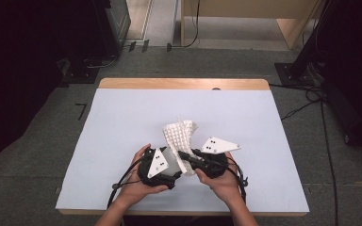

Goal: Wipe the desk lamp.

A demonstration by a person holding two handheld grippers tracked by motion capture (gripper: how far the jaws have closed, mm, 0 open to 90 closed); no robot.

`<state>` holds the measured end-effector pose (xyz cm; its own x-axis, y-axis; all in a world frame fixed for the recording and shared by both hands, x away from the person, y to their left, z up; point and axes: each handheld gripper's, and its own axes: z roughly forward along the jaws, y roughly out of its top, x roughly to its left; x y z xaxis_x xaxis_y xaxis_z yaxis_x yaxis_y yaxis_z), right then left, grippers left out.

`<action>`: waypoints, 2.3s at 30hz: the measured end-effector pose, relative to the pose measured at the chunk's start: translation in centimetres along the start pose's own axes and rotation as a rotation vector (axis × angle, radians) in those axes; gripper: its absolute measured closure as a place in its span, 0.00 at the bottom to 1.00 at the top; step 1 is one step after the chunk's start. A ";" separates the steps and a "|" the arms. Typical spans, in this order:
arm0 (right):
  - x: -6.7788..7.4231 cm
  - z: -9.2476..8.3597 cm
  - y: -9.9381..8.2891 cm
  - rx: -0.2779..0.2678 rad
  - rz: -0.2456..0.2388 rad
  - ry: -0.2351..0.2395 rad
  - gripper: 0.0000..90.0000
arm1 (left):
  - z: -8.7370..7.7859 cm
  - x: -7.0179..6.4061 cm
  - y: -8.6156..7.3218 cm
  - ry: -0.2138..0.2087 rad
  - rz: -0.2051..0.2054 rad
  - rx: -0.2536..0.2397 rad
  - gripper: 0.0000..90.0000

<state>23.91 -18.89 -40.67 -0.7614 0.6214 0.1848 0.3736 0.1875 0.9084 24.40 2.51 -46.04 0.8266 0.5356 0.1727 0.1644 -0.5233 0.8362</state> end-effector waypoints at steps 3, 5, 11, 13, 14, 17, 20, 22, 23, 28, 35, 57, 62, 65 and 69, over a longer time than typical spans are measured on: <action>-0.6 0.5 -0.3 0.007 0.036 -0.057 0.87 | 0.1 -0.3 0.0 0.009 0.025 -0.001 0.10; -1.3 0.6 -0.6 0.034 0.050 -0.104 0.87 | 0.1 -0.3 0.1 0.010 0.020 -0.002 0.10; -1.5 -0.4 -0.6 0.078 0.011 -0.048 0.88 | -0.1 0.9 -0.2 -0.032 -0.059 -0.005 0.10; -1.1 -0.4 -0.4 0.065 -0.006 -0.010 0.88 | -0.1 0.8 -0.2 -0.029 -0.050 -0.003 0.10; -0.7 -0.4 -0.2 0.047 -0.020 0.024 0.88 | -0.1 0.5 -0.2 -0.022 -0.036 -0.004 0.10; 0.3 0.2 0.2 0.001 -0.019 0.032 0.87 | -0.2 0.3 -0.2 -0.014 -0.014 -0.010 0.10; -0.3 0.7 0.0 0.004 0.028 -0.025 0.87 | -0.2 0.2 -0.2 -0.012 -0.007 -0.010 0.10; -1.0 0.9 -0.4 0.032 0.057 -0.099 0.87 | -0.1 0.4 -0.2 -0.016 -0.021 -0.008 0.10; -1.3 0.9 -0.6 0.041 0.066 -0.114 0.87 | -0.1 0.5 -0.2 -0.020 -0.032 -0.009 0.10; -0.9 -0.2 -0.1 0.056 0.021 0.003 0.88 | -0.2 1.3 -0.4 -0.044 -0.094 -0.009 0.10; 0.5 0.5 0.7 0.003 0.007 0.048 0.88 | -0.2 -0.1 -0.4 0.001 0.010 -0.021 0.10; -1.5 1.4 -0.1 0.053 0.106 -0.101 0.88 | -0.3 0.8 -0.3 -0.030 -0.054 -0.009 0.10; -0.5 0.7 0.4 0.047 0.033 0.010 0.88 | -0.4 1.0 -0.4 -0.039 -0.070 -0.011 0.10; 0.5 0.6 0.9 0.010 -0.007 0.115 0.88 | -0.5 0.5 -0.3 -0.026 -0.030 -0.007 0.10; 0.0 1.4 0.9 0.014 0.045 0.021 0.88 | -0.5 0.2 -0.3 -0.014 -0.008 -0.007 0.10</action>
<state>24.98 -17.64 -40.39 -0.7546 0.6132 0.2336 0.4151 0.1704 0.8937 24.27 3.10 -45.96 0.8329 0.5304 0.1581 0.1679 -0.5143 0.8410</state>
